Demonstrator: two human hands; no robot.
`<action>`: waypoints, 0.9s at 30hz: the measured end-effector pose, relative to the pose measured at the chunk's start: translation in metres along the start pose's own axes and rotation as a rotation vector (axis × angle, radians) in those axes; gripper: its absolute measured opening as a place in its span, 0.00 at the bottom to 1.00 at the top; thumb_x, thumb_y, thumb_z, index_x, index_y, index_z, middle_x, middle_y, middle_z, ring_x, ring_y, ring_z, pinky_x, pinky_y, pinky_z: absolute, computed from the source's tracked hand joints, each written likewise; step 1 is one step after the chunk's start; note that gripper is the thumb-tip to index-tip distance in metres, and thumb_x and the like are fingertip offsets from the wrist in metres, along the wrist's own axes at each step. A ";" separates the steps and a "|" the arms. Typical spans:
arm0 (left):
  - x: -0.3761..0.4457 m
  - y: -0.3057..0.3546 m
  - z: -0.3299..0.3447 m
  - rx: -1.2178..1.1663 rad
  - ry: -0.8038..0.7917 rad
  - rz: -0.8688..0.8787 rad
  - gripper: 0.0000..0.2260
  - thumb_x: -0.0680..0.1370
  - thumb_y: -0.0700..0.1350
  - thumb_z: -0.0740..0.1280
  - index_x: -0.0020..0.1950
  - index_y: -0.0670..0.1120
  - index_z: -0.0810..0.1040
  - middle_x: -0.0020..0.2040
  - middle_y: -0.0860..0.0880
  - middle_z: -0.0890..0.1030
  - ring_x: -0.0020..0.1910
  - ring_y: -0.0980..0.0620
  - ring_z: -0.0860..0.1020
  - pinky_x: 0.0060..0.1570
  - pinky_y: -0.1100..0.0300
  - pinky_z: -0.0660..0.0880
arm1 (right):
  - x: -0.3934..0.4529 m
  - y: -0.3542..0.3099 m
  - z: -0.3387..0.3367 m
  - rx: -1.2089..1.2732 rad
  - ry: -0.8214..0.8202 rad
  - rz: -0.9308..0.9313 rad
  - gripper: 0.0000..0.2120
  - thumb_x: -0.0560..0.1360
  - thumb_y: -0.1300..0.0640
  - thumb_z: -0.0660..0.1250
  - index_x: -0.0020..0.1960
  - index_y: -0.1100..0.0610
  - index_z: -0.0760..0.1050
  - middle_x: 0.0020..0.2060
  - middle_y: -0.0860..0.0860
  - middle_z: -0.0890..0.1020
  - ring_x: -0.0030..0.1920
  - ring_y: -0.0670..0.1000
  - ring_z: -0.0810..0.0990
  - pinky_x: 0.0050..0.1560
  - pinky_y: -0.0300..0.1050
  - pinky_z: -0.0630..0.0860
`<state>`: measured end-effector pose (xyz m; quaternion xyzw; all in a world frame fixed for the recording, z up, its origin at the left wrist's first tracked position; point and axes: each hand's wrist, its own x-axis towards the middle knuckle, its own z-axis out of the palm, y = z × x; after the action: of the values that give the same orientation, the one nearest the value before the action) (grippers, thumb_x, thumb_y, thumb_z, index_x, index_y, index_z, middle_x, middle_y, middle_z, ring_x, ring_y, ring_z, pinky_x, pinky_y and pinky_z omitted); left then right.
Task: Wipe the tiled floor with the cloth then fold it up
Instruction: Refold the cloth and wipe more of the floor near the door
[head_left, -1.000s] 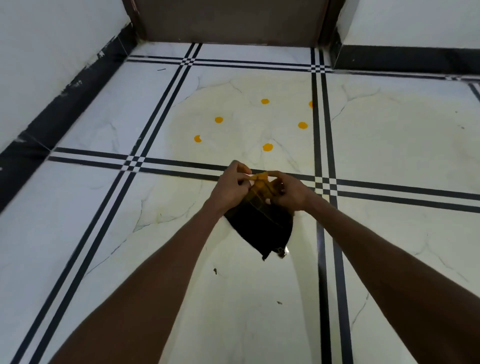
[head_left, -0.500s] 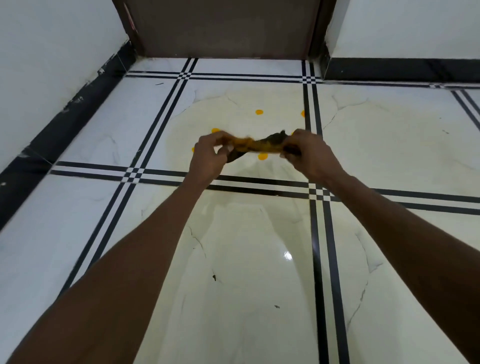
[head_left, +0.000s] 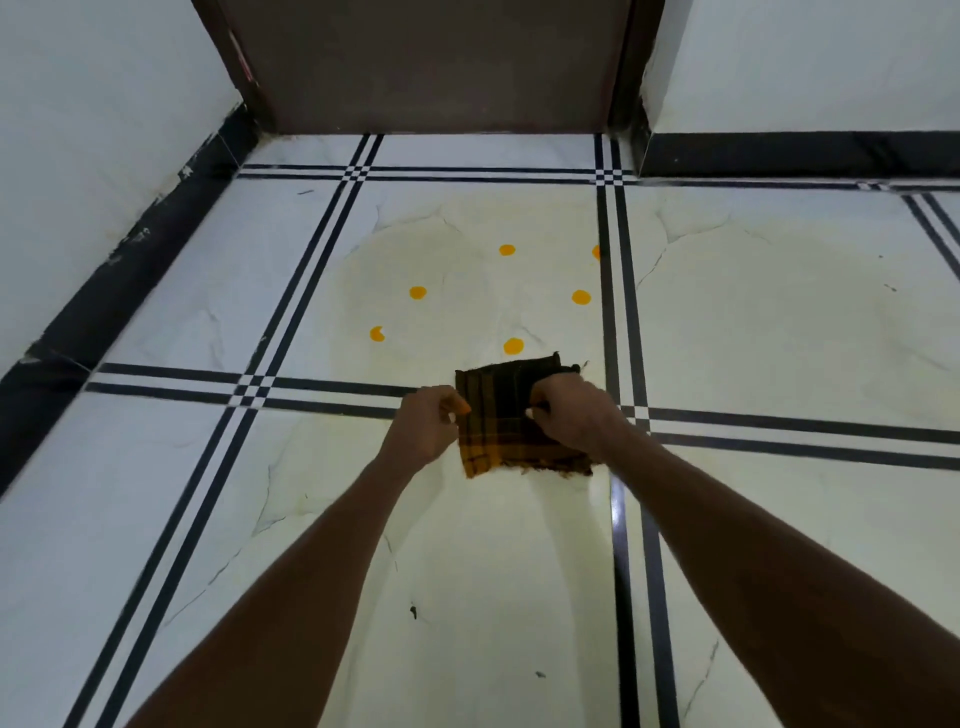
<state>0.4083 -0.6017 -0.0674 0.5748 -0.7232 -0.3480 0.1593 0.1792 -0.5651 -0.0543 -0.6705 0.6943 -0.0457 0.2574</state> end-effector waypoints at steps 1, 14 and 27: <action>0.000 0.007 -0.002 -0.001 0.004 -0.010 0.16 0.72 0.26 0.65 0.51 0.42 0.85 0.52 0.44 0.86 0.54 0.47 0.83 0.59 0.50 0.80 | 0.002 -0.005 0.000 0.026 -0.002 -0.015 0.11 0.83 0.52 0.67 0.61 0.56 0.80 0.55 0.54 0.81 0.56 0.55 0.82 0.58 0.55 0.81; 0.056 -0.035 -0.004 0.135 0.077 -0.067 0.11 0.81 0.40 0.67 0.64 0.42 0.79 0.61 0.44 0.81 0.60 0.44 0.79 0.60 0.48 0.78 | 0.044 -0.005 0.084 -0.082 0.055 0.049 0.32 0.86 0.41 0.49 0.86 0.54 0.49 0.85 0.58 0.48 0.85 0.61 0.44 0.83 0.62 0.43; 0.099 -0.051 -0.005 0.295 0.021 0.042 0.17 0.83 0.41 0.64 0.72 0.42 0.75 0.71 0.43 0.76 0.71 0.42 0.72 0.68 0.48 0.75 | 0.069 0.006 0.079 -0.075 0.076 0.022 0.36 0.83 0.33 0.41 0.86 0.49 0.46 0.86 0.53 0.45 0.85 0.56 0.39 0.84 0.65 0.46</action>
<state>0.4194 -0.7019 -0.1158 0.5805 -0.7765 -0.2285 0.0880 0.2087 -0.6077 -0.1456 -0.6696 0.7123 -0.0425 0.2060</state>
